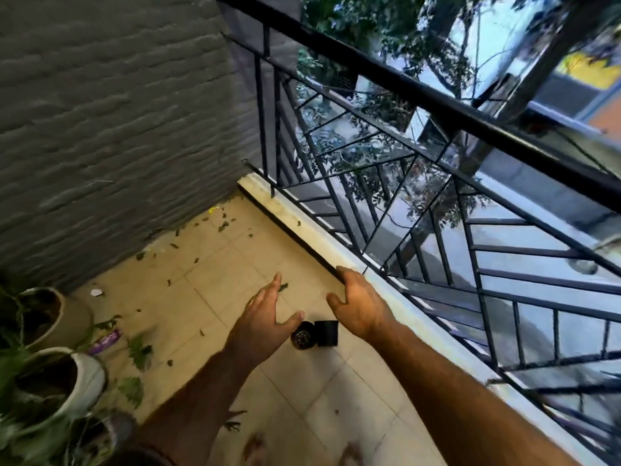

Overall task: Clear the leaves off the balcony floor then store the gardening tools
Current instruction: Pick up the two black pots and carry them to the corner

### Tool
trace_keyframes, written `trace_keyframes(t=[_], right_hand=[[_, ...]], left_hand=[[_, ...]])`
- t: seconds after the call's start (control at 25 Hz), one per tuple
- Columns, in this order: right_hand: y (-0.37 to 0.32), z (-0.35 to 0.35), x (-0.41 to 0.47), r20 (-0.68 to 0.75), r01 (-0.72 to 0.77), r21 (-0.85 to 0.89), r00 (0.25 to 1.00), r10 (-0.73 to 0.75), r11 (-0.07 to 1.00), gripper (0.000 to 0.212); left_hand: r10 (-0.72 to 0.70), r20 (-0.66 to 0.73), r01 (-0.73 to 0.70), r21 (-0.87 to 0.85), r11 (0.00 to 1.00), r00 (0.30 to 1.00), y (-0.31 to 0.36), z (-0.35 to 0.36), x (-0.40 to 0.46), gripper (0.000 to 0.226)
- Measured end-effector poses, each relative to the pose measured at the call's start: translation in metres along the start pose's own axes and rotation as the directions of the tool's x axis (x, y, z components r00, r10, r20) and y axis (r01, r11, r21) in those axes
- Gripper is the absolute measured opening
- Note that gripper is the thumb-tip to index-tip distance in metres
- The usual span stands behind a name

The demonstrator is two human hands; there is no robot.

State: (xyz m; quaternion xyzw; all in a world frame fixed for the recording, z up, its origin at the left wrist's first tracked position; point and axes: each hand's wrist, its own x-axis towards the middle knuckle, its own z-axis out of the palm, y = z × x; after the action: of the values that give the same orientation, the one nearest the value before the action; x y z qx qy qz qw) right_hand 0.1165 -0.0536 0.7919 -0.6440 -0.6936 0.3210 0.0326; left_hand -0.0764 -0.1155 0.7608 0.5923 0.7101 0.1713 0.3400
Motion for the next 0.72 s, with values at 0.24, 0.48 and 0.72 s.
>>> trace_keyframes(t=[0.24, 0.48, 0.72], right_hand=[[0.060, 0.050, 0.042, -0.037, -0.022, 0.021, 0.999, 0.023, 1.000, 0.068], [0.167, 0.143, 0.077, -0.031, -0.059, 0.072, 0.998, 0.062, 0.996, 0.060], [0.263, 0.265, 0.128, -0.014, -0.068, 0.085, 0.997, 0.069, 0.994, 0.046]], left_hand=[[0.015, 0.063, -0.014, -0.021, 1.000, 0.998, -0.025, 0.070, 0.040, 0.090], [-0.063, 0.139, 0.067, -0.025, 0.997, 0.988, -0.079, 0.195, 0.058, 0.085], [-0.083, 0.190, 0.085, -0.001, 0.996, 0.978, -0.174, 0.337, 0.103, 0.077]])
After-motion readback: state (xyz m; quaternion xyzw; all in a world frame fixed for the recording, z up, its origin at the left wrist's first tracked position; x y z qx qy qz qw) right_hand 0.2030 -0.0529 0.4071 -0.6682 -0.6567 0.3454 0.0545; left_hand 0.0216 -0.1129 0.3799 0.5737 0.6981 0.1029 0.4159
